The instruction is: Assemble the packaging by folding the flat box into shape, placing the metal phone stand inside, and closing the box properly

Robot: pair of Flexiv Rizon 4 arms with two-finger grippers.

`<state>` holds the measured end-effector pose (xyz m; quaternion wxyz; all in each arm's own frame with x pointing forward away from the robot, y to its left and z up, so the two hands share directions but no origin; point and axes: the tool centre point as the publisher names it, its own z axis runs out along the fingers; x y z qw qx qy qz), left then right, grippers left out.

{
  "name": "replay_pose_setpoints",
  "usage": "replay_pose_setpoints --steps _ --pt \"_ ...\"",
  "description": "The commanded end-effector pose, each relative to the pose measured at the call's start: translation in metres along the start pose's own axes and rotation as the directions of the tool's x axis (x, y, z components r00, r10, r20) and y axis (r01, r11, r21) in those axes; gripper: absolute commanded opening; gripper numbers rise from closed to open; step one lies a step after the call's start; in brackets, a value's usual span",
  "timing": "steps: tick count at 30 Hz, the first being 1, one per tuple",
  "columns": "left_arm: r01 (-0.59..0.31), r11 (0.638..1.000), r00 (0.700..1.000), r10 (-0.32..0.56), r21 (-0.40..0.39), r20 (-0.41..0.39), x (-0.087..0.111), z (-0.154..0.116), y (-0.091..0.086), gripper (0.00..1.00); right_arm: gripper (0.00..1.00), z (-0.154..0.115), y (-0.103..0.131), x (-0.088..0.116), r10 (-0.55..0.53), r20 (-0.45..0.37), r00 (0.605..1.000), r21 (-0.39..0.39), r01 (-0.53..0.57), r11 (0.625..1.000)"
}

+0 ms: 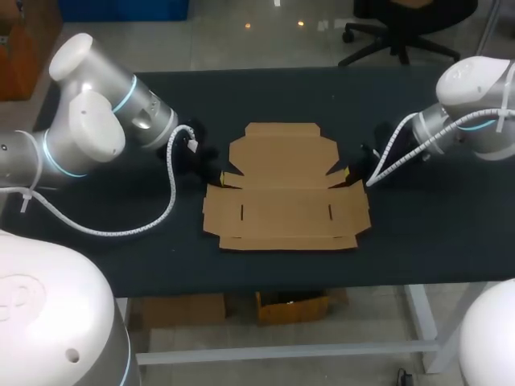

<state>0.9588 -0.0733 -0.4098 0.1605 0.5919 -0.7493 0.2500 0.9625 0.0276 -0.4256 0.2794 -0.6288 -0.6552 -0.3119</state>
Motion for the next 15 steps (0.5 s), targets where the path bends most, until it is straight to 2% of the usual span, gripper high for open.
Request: replay_pose_setpoints --steps 1,15 --pt "-0.012 1.0 1.0 0.012 0.0 0.013 0.0085 -0.0004 0.0017 0.0 0.0 0.0014 0.0008 0.0004 -0.002 -0.003 1.0 0.002 0.002 1.0" --pt "-0.007 1.0 1.0 0.007 0.015 0.029 0.0123 0.0057 -0.002 0.0 0.0 0.0008 0.0015 0.0049 -0.001 0.026 1.0 -0.001 0.001 1.0"
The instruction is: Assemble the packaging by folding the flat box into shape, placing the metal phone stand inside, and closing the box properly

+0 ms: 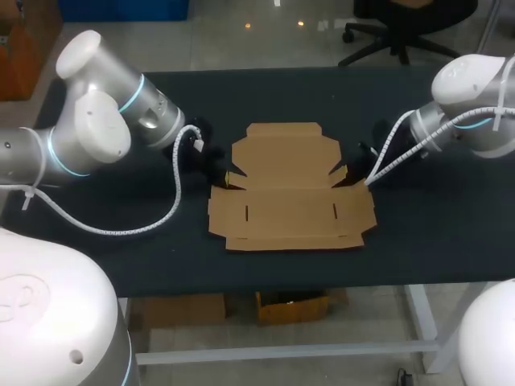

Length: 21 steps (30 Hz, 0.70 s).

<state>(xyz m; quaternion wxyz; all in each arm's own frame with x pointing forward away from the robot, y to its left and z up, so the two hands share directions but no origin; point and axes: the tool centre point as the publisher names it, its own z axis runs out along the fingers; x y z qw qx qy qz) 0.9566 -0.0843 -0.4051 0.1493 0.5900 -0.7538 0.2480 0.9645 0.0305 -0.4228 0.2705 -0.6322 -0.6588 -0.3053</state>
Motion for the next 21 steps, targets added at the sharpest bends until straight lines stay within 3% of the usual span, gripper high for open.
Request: replay_pose_setpoints --steps 1,21 --pt "0.007 1.0 1.0 -0.008 0.009 0.01 0.0008 0.0035 -0.0018 0.0 0.0 0.0008 -0.0008 0.0012 0.002 0.003 1.0 0.002 -0.002 1.0" --pt "0.095 0.991 0.993 -0.101 0.089 0.064 -0.0024 0.0055 -0.0103 0.0 0.0 -0.0025 -0.0023 0.0064 0.024 0.052 0.998 -0.021 -0.023 1.0"
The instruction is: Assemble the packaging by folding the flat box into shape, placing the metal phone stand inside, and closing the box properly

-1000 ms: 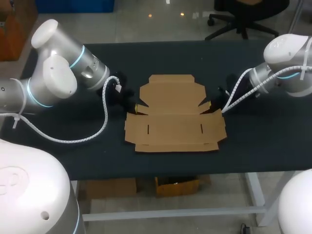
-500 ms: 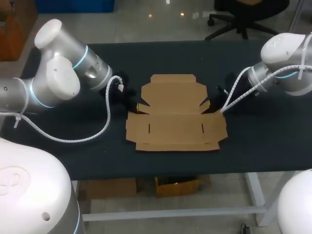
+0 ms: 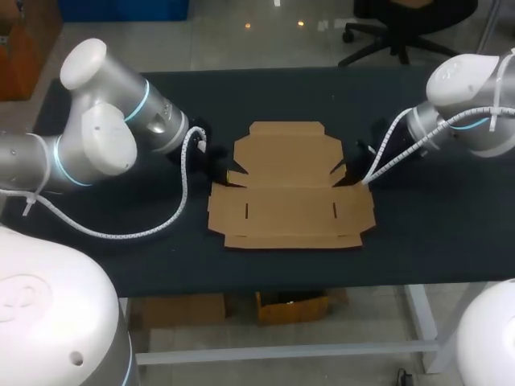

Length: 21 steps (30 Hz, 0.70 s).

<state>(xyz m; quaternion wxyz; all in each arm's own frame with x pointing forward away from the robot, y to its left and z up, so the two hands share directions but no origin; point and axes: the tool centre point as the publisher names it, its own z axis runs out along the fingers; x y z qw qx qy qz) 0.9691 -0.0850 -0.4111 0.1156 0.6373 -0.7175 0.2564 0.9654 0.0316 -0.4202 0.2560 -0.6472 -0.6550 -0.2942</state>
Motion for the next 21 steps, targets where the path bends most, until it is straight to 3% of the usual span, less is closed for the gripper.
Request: replay_pose_setpoints --steps 1,21 --pt "0.004 1.0 1.0 -0.004 0.002 0.016 0.003 -0.001 0.0 0.0 0.0 -0.002 -0.003 0.004 0.006 0.016 1.0 -0.006 -0.006 1.0" --pt "-0.05 0.999 0.998 0.05 0.007 0.027 0.017 -0.003 -0.003 0.0 0.0 -0.003 0.0 0.008 0.041 0.096 0.995 -0.016 -0.039 0.999"
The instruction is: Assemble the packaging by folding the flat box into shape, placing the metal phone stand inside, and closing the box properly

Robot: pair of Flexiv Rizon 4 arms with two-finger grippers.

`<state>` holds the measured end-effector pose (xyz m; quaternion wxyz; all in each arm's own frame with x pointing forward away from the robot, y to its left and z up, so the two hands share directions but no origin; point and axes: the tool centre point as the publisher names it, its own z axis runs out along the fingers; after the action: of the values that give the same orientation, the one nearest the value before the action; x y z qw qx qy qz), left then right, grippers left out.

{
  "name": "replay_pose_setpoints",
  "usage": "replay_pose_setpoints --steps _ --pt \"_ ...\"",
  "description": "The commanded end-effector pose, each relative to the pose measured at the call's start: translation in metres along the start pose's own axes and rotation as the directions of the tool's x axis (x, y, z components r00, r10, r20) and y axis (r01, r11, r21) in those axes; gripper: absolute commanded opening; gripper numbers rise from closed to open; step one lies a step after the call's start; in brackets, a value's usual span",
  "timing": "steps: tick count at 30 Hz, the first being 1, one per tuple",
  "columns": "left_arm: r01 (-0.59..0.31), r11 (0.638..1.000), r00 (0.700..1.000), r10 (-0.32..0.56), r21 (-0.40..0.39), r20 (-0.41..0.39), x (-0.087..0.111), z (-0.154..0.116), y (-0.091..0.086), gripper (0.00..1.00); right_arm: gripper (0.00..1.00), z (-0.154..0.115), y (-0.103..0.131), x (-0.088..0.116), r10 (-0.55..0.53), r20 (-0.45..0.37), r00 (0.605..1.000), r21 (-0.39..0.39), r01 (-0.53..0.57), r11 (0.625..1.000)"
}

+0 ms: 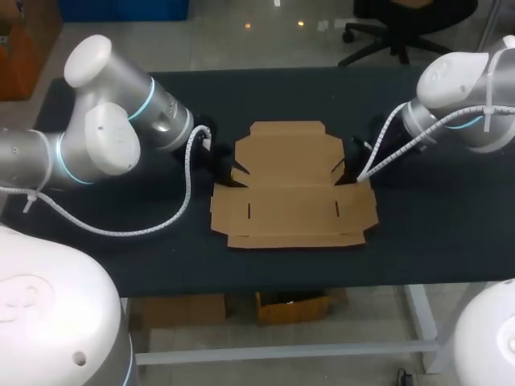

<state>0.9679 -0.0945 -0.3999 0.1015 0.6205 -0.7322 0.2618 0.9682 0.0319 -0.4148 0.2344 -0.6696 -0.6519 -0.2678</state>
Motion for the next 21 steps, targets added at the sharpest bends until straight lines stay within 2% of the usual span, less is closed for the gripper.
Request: replay_pose_setpoints --steps 1,9,21 --pt "0.002 1.0 1.0 -0.001 -0.007 0.02 0.003 0.0016 -0.0012 0.0 0.0 0.0 -0.0028 0.0036 0.009 0.028 1.0 -0.01 -0.009 1.0" --pt "0.006 1.0 1.0 -0.006 -0.006 0.009 0.0002 0.0025 -0.0022 0.0 0.0 0.0018 -0.0009 0.0046 0.016 0.05 0.999 -0.01 -0.016 1.0" --pt "-0.032 0.999 0.999 0.031 -0.035 -0.015 0.01 0.0039 -0.002 0.0 0.0 0.004 0.0005 0.0061 0.028 0.076 0.997 -0.008 -0.028 1.0"
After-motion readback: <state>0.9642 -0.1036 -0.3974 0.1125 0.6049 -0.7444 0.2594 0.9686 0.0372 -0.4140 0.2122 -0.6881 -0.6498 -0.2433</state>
